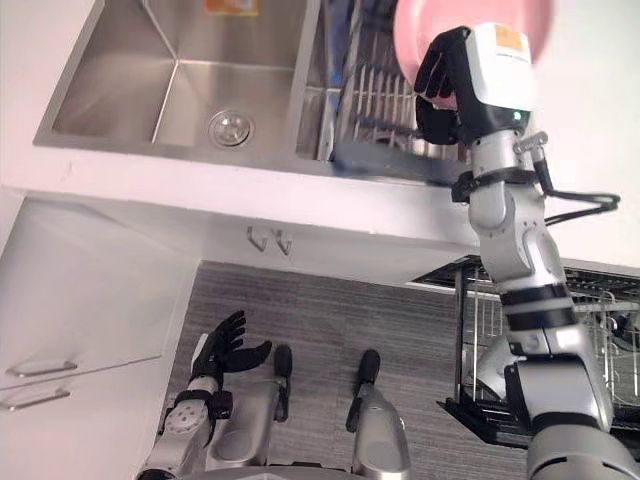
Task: Walk over to the sink, pick up the cup, carry it to the dishwasher, place the cup inside the dishwasher, then close the dishwasher door
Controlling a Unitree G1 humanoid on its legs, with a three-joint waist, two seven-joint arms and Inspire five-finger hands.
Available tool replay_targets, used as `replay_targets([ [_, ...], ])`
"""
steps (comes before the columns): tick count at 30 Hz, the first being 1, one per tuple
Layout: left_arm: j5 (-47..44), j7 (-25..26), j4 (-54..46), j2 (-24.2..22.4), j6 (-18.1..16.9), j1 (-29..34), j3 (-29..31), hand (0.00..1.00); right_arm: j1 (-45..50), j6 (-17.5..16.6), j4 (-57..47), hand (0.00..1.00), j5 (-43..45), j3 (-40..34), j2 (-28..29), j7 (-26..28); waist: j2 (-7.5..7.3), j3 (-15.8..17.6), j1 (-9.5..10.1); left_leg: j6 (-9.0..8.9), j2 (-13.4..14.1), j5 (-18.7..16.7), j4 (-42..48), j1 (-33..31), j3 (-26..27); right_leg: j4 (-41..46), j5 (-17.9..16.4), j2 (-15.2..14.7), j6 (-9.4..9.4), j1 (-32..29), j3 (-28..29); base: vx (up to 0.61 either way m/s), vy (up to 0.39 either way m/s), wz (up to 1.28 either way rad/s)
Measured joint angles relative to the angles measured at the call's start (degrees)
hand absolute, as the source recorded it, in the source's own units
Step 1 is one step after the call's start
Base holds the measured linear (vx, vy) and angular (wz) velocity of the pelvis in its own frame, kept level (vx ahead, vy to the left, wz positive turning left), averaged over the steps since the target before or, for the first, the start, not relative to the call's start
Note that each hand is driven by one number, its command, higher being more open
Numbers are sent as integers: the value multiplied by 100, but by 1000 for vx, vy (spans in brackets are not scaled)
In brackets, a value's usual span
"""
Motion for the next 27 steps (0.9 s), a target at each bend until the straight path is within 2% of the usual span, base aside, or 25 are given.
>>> replay_targets([
  [1, 97, -1, 119, 30, 4, 60, 23, 90, 273, -32, -325, 30, 5, -245, 162, -90, -169, -102, -81, 9, -14, -90, 31, 111, 148, -1, -113, -36, 56, 50, 139, 37, 12, -40],
  [4, 155, -17, 236, 35, 67, 153, 96, 90, 798, -64, -668, 30, 128, -506, 268, -182, -355, -275, -214, -10, 33, -282, 184, 227, 283, 0, -183, 19, 89, 146, 307, 37, 12, -36],
  [6, 214, -29, 363, 32, 98, 197, 93, 90, 1152, -80, -878, 30, 155, -634, 367, -196, -411, -443, -278, -23, 83, -336, 213, 312, 426, 1, -189, 52, 88, 160, 425, 40, 1, -36],
  [13, 219, -124, 573, 2, 122, 318, 96, 90, 2151, -239, -1158, 30, 226, -889, 830, -200, -362, -828, -395, -43, 148, -489, 271, 626, 770, 23, -189, 119, 89, 269, 788, 3, 16, -28],
  [18, 228, -124, 667, -3, 126, 425, 96, 90, 3089, -255, -1257, 30, 475, -1254, 1242, -118, -286, -897, -444, -30, 221, -645, 444, 692, 1104, 188, -194, 179, 94, 130, 1129, -46, 28, -38],
  [20, 317, -125, 778, 0, 125, 462, 100, 90, 3393, -247, -1080, 30, 676, -1396, 1318, -53, -212, -938, -560, -3, 233, -722, 550, 697, 1295, 284, -186, 191, 111, 17, 1331, -44, 59, -44],
  [27, 349, -142, 798, -14, 113, 535, 96, 90, 3573, -66, -75, 30, 904, -1492, 1302, 92, -14, -917, -772, 44, 299, -1003, 923, 706, 1805, 544, -182, 232, 179, -270, 1883, -64, 74, -40],
])
